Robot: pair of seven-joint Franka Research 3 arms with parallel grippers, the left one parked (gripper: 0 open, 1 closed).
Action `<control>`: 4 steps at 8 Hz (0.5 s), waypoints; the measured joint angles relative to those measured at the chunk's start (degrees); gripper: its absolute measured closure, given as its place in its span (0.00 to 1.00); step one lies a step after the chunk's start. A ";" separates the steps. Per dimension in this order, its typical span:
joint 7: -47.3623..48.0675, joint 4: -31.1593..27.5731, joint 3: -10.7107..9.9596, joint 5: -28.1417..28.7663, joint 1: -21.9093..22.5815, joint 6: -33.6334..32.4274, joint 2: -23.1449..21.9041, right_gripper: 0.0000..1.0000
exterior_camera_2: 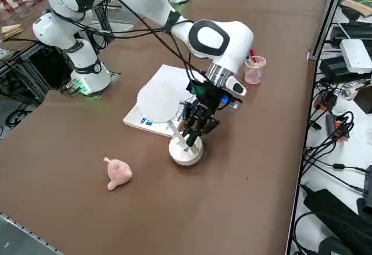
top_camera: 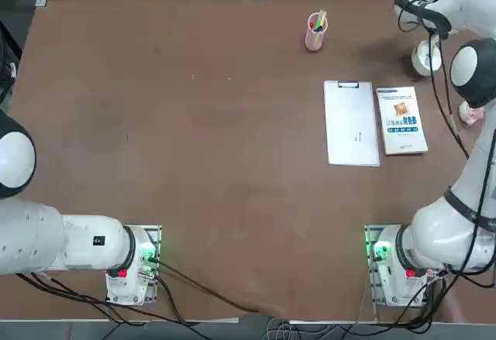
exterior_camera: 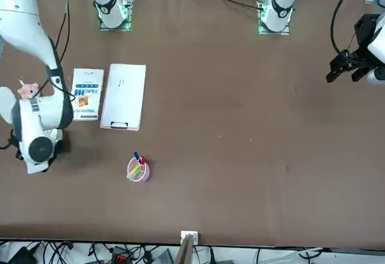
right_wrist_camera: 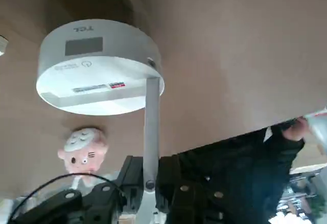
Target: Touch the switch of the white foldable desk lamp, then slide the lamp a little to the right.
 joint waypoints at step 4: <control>9.08 0.35 0.01 2.70 -1.10 -4.78 0.54 0.85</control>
